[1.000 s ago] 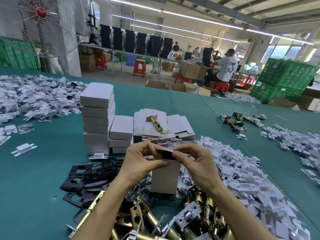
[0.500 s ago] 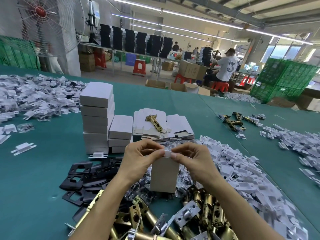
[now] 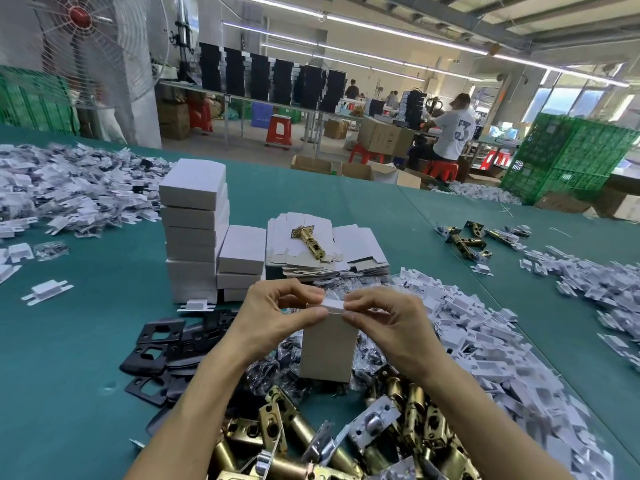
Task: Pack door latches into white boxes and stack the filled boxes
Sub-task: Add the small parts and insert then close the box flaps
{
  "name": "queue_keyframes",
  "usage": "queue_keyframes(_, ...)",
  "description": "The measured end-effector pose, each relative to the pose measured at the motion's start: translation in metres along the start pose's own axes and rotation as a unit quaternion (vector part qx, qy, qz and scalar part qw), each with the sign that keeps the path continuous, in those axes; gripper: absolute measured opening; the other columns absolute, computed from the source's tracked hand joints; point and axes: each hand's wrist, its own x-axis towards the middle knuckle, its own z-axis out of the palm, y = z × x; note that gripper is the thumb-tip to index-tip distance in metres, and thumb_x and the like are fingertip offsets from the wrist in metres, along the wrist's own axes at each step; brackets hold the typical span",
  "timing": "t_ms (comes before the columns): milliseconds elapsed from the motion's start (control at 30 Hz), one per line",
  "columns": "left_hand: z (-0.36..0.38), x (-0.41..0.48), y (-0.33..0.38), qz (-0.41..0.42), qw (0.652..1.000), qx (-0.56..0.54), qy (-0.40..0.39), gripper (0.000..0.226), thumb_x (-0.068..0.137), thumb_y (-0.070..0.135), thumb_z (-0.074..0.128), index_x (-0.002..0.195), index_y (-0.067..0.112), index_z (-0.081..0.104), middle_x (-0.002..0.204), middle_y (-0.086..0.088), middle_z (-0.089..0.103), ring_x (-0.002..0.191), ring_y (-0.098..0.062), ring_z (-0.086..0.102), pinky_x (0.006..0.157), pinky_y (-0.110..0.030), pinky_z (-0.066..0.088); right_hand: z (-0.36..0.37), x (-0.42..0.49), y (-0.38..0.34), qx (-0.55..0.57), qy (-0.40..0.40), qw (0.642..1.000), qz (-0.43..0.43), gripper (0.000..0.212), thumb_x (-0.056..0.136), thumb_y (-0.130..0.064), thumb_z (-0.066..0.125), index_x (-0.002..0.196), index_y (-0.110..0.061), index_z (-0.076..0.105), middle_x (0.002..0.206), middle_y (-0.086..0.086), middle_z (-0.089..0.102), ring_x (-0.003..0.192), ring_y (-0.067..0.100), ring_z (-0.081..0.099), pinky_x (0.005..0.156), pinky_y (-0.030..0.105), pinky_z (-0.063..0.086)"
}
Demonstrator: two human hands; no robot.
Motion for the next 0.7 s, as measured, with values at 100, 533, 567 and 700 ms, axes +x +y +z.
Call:
queue_keyframes(100, 0.0, -0.001, -0.003, 0.007, 1.0, 0.013, -0.014, 0.021, 0.061, 0.025, 0.089, 0.078, 0.022, 0.077, 0.106, 0.005, 0.076, 0.1, -0.016, 0.073, 0.082, -0.028, 0.06, -0.001, -0.003, 0.001, -0.019, -0.026, 1.0, 0.001, 0.016, 0.084, -0.012, 0.076, 0.098, -0.02, 0.074, 0.11, -0.007, 0.069, 0.1, 0.004, 0.067, 0.088, 0.02, 0.056)
queue_keyframes(533, 0.005, 0.003, -0.001, -0.094, 0.994, 0.059, 0.012, 0.047, 0.069, 0.059, 0.075, 0.111, 0.047, 0.058, 0.111, 0.013, 0.069, 0.097, -0.01, 0.07, 0.079, -0.037, 0.062, 0.005, -0.005, 0.005, 0.207, 0.095, 0.964, 0.138, 0.027, 0.087, -0.005, 0.07, 0.106, -0.024, 0.07, 0.11, 0.007, 0.067, 0.088, 0.023, 0.073, 0.066, 0.045, 0.062)
queue_keyframes(567, 0.006, 0.003, 0.001, -0.12, 0.992, 0.05, -0.001, 0.053, 0.068, 0.062, 0.072, 0.115, 0.045, 0.053, 0.113, 0.009, 0.068, 0.095, -0.014, 0.072, 0.076, -0.04, 0.062, 0.004, 0.0, 0.004, 0.26, 0.132, 0.943, 0.163, 0.028, 0.088, -0.005, 0.069, 0.108, -0.024, 0.069, 0.109, 0.01, 0.067, 0.088, 0.023, 0.074, 0.068, 0.039, 0.062)
queue_keyframes(700, 0.02, 0.001, 0.015, -0.159, 0.986, -0.051, 0.022, 0.025, 0.095, 0.046, 0.06, 0.113, 0.036, 0.046, 0.109, -0.008, 0.065, 0.067, -0.028, 0.074, 0.05, -0.035, 0.058, 0.007, 0.02, -0.002, 0.41, 0.185, 0.861, 0.239, 0.029, 0.092, -0.004, 0.065, 0.118, -0.017, 0.064, 0.103, 0.016, 0.069, 0.086, 0.028, 0.074, 0.069, 0.038, 0.06)
